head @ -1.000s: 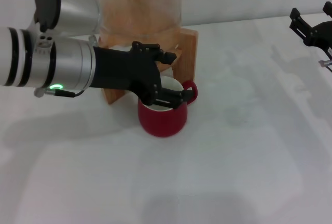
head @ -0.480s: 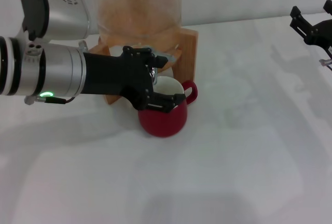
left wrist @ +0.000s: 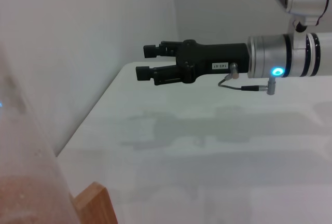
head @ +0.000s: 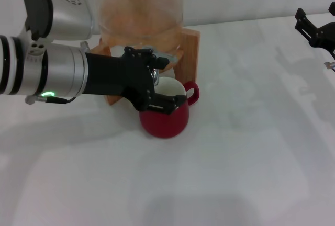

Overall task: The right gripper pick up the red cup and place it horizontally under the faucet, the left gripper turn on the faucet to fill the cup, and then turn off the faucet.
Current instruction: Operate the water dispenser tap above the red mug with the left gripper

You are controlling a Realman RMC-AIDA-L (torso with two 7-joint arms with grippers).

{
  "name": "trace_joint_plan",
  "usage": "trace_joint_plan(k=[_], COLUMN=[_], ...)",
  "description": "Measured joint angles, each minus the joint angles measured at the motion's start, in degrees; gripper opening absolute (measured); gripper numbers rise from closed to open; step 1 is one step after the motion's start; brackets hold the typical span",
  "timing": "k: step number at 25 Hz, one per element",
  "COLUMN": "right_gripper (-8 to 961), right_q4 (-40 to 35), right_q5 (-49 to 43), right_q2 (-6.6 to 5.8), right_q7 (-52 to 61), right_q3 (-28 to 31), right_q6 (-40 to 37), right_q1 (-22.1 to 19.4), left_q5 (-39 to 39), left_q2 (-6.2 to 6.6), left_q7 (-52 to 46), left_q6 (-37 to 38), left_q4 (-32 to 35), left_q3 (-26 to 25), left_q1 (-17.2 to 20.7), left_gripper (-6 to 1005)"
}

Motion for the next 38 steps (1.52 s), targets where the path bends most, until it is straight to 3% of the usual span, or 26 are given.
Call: trace_joint_plan(k=[20,38], right_gripper=[859,860], right_q4=[0.0,0.0], right_q5=[0.1,0.6], right_q2=[0.0,0.0], right_q7=[0.1,0.0], right_q3=[0.0,0.0], right_q6=[-0.3,-0.3], right_q1=[-0.2,-0.5], left_q5=[0.7,1.4], left_q2=[-0.01,-0.01], left_q7=[0.8,0.9], left_q6=[-0.3,-0.4], left_q4=[-5.4,-5.4], left_q3=[0.0,-0.1], left_q1=[-6.4,-6.7], left_gripper=[880,879])
